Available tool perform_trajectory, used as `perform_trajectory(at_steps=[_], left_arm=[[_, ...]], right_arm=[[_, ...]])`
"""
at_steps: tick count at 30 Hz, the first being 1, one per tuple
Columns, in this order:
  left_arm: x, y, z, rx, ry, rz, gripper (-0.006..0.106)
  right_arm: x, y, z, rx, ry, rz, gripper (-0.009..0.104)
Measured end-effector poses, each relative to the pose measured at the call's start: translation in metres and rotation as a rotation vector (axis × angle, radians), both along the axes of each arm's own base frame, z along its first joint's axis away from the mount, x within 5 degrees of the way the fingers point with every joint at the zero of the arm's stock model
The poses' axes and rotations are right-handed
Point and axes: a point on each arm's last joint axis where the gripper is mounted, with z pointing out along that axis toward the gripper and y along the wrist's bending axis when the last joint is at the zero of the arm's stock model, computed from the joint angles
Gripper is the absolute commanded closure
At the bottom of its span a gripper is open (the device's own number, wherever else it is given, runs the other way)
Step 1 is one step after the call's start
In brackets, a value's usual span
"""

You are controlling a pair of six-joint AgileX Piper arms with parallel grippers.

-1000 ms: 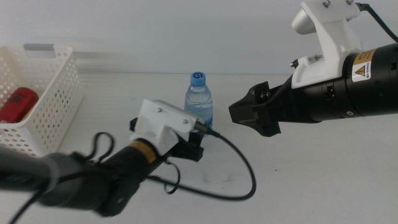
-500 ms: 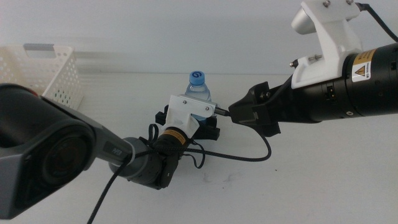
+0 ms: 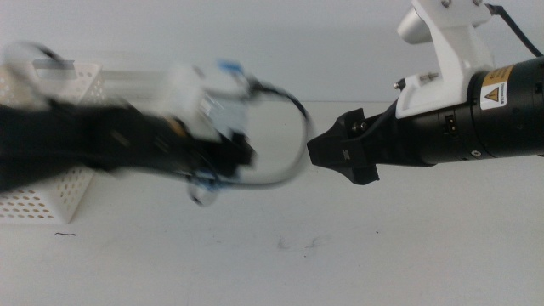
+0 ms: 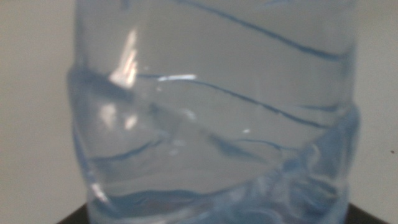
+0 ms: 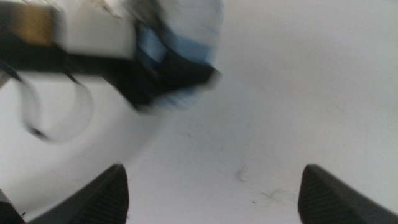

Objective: Use arms to grab the bottles and put them into the dustbin to the left of the table.

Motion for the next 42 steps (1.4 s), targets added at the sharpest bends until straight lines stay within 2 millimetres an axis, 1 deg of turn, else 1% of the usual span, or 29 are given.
perform_trajectory(at_steps=[2,3,4,5,6,7,8,11,12,14,16,19,22,26,29,31,33,34,36,38,40,42], left_arm=[[0.001,0.030,0.036,0.034,0.001,0.034,0.102],[0.003,0.045,0.049,0.057,0.002,0.063,0.102],[0.008,0.064,0.062,0.091,0.019,0.103,0.102],[0.013,0.084,0.073,0.128,0.044,0.147,0.102],[0.016,0.100,0.082,0.159,0.078,0.179,0.102],[0.020,0.123,0.090,0.194,0.111,0.230,0.102],[0.022,0.142,0.098,0.225,0.140,0.263,0.102],[0.030,0.185,0.111,0.277,0.176,0.334,0.102],[0.033,0.195,0.112,0.285,0.180,0.351,0.102],[0.042,0.213,0.105,0.293,0.198,0.388,0.102],[0.053,0.226,0.089,0.292,0.233,0.412,0.101],[0.068,0.238,0.063,0.290,0.282,0.427,0.095],[0.083,0.244,0.041,0.288,0.289,0.434,0.083],[0.097,0.250,0.016,0.304,0.311,0.432,0.059],[0.104,0.254,-0.001,0.341,0.334,0.423,0.036],[0.107,0.256,-0.008,0.357,0.334,0.420,0.020],[0.109,0.258,-0.010,0.374,0.320,0.419,0.006],[0.109,0.258,-0.010,0.381,0.320,0.417,0.007],[0.107,0.258,-0.002,0.390,0.301,0.420,0.007],[0.101,0.257,0.007,0.392,0.312,0.419,0.007],[0.095,0.252,0.020,0.400,0.310,0.408,0.007],[0.085,0.242,0.041,0.402,0.286,0.396,0.007]], right_arm=[[0.000,0.000,0.000,-0.005,0.001,0.004,0.016],[0.000,0.000,-0.001,-0.014,0.000,0.005,0.016],[0.000,0.000,-0.001,-0.014,-0.001,0.005,0.016],[0.000,0.000,-0.001,-0.014,-0.001,0.005,0.016],[0.000,0.000,-0.001,-0.014,-0.001,0.005,0.016],[0.000,0.000,-0.001,-0.014,0.000,0.005,0.016],[0.000,0.000,-0.001,-0.016,-0.001,0.005,0.016],[0.000,0.000,-0.001,-0.016,-0.001,0.005,0.016],[0.000,0.000,-0.001,-0.016,-0.001,0.005,0.016],[0.000,0.000,-0.001,-0.016,-0.001,0.005,0.016],[0.000,0.000,-0.001,-0.017,-0.002,0.006,0.016],[0.000,0.000,-0.001,-0.016,-0.002,0.006,0.016],[0.000,0.000,-0.001,-0.016,-0.002,0.006,0.016],[0.000,0.000,-0.001,-0.016,-0.002,0.006,0.016],[0.000,0.000,-0.001,-0.016,-0.002,0.006,0.016],[0.000,0.000,-0.001,-0.016,-0.002,0.006,0.016],[0.000,0.000,-0.001,-0.016,-0.002,0.006,0.016],[0.000,0.000,-0.001,-0.016,-0.002,0.006,0.016],[0.000,0.000,-0.001,-0.016,-0.002,0.006,0.016],[0.000,0.000,-0.001,-0.016,-0.002,0.006,0.016],[0.000,0.000,-0.001,-0.016,-0.002,0.006,0.016],[0.000,0.000,-0.001,-0.016,-0.002,0.006,0.016]])
